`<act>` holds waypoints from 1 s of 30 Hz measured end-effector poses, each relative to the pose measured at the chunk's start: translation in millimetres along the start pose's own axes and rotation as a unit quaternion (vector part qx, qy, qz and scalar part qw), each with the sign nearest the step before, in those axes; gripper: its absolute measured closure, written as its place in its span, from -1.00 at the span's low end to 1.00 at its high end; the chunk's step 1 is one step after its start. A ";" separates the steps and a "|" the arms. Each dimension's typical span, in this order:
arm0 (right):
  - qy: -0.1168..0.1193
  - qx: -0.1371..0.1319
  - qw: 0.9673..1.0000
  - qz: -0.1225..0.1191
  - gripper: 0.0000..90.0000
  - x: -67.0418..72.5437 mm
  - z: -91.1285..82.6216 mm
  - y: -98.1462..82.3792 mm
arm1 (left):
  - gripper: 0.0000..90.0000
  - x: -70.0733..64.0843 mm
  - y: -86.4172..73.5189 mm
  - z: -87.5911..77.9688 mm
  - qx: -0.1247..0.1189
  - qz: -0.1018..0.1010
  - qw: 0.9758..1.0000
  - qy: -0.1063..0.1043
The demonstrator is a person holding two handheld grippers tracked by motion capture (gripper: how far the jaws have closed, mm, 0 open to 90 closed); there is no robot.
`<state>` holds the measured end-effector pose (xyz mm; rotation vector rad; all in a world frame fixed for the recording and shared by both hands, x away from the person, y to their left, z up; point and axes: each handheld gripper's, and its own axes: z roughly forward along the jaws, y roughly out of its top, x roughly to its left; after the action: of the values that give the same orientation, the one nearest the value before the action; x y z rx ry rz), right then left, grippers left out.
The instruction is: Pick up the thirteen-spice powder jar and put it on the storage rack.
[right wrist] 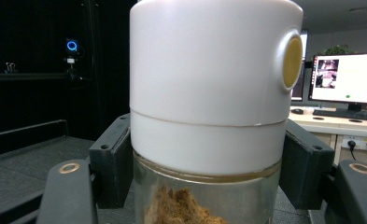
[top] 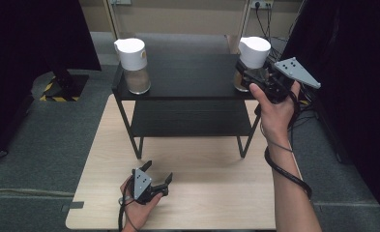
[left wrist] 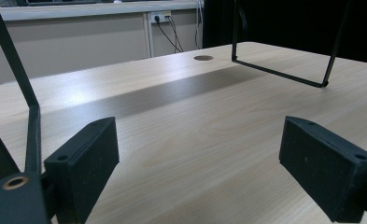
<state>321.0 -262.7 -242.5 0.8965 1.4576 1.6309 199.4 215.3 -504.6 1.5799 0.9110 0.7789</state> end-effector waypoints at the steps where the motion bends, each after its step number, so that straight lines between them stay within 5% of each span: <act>1: 0.000 0.001 1.000 0.000 -0.31 -0.5 0.8 -0.3 | -0.75 0.1 -0.1 0.0 0.000 0.000 1.000 0.000; 30: -0.001 0.004 1.000 -0.007 -0.43 2.7 9.4 -2.3 | -0.75 0.2 0.0 0.0 0.000 0.001 1.000 -0.001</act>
<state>328.2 -255.8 -243.7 0.8896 1.4674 1.6154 199.6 215.5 -504.6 1.5809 0.9086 0.7779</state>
